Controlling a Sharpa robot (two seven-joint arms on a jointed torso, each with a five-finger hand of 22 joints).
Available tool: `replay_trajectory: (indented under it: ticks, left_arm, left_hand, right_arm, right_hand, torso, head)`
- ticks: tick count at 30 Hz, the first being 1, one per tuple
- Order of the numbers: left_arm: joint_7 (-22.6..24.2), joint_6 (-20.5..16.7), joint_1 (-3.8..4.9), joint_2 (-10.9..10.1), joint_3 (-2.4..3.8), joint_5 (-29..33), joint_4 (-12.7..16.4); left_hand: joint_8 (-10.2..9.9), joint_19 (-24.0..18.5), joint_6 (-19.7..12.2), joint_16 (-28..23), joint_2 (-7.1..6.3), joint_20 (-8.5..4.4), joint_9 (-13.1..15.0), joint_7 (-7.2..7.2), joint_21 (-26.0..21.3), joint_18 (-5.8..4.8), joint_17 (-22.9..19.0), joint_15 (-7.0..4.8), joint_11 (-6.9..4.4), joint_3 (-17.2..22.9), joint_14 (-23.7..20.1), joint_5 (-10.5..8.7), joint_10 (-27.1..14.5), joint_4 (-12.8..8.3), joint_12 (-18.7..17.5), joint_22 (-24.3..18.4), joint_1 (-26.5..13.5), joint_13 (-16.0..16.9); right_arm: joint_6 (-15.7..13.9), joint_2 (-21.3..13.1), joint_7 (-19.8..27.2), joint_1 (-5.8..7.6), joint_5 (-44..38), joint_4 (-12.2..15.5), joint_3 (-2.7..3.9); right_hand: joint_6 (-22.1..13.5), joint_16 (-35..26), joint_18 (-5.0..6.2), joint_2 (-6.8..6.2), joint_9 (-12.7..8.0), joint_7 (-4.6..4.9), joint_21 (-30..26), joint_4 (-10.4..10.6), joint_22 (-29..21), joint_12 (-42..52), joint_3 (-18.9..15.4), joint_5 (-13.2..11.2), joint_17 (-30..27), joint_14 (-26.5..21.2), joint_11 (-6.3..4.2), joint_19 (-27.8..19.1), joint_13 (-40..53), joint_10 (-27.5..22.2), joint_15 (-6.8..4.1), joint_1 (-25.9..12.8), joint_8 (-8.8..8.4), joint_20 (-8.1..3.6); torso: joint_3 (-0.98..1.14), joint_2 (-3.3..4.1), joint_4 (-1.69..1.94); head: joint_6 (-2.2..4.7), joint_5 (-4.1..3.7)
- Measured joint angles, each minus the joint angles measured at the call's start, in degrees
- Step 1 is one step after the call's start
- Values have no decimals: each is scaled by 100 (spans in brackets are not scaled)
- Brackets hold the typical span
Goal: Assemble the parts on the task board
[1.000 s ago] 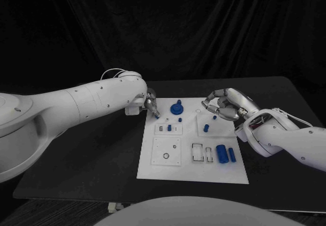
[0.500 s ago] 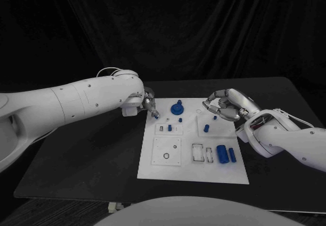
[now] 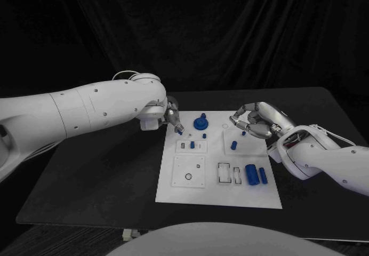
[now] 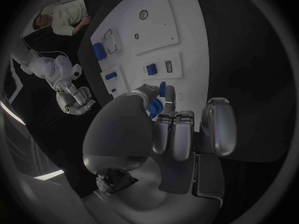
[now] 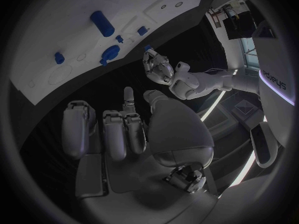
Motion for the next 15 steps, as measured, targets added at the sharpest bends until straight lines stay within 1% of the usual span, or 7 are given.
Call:
replay_trajectory:
  ticks: [2, 7, 9, 12, 15]
  left_arm:
    - [-56, 16, 7, -18, 0, 40, 72]
    - [-186, 25, 16, -81, -3, 143, 228]
    - [-217, 18, 16, -96, -4, 168, 268]
    - [-253, -4, 16, -113, -5, 201, 323]
    - [-281, -48, 16, -116, -6, 224, 359]
  left_hand:
    - [0, 0, 0, 0, 2, 0, 13, 1, -8, 0, 0, 0, 0, 84, 0, -44, 0, -73, -29, 0, -58, 0]
    - [20, 0, -36, 0, 21, 0, 38, 12, -23, 0, 0, 0, 0, 85, 0, -44, 0, -73, -29, 0, -110, 0]
    - [24, 0, -56, 0, 24, 0, 43, 11, -23, 1, 0, 0, 0, 125, 0, -45, 0, -113, -28, 0, -113, 0]
    - [24, 0, -57, 0, 25, 0, 49, 12, -23, 0, 0, 0, 0, 132, 0, -56, 0, -120, -29, 0, -112, 0]
    - [24, 0, -66, 0, 26, 0, 63, 21, -23, 0, 0, 0, 0, 132, 0, -56, 0, -120, -29, 0, -110, 0]
  right_arm:
    - [0, -7, -4, -1, 0, 15, 0]
    - [0, -15, -15, -3, 0, 49, 0]
    - [0, -17, -19, -3, 0, 56, 0]
    - [-1, -19, -25, -4, 0, 67, 0]
    - [-1, -18, -32, -5, 0, 75, 0]
  right_hand:
    - [0, 0, 0, 0, 0, 0, 0, 0, 0, 0, 0, 0, 0, 0, 0, 0, 0, 0, 0, 0, 0, 0]
    - [0, 0, 0, 0, 0, 0, 0, 0, 0, 0, 0, 0, 0, 0, 0, 0, 0, 0, 0, 0, 0, 0]
    - [0, 0, 0, 0, 0, 0, 0, 0, -1, 0, 0, 0, 0, 0, 0, 0, 0, 0, 0, 0, 0, 0]
    - [0, 0, 0, 0, -5, 0, 0, 0, -1, 0, 0, 0, 0, 0, 0, 0, 0, 0, 0, 0, 0, 0]
    - [0, 0, 0, 0, -5, 0, 0, 0, -1, 0, 0, 0, 0, 0, 0, 0, 0, 0, 0, 0, 0, 0]
  torso:
    - [1, -1, 0]
    - [0, 1, -2]
    - [0, 2, -3]
    - [-1, 2, -6]
    - [1, 1, -10]
  head:
    - [0, -1]
    - [0, 30]
    - [0, 32]
    - [0, 32]
    - [0, 57]
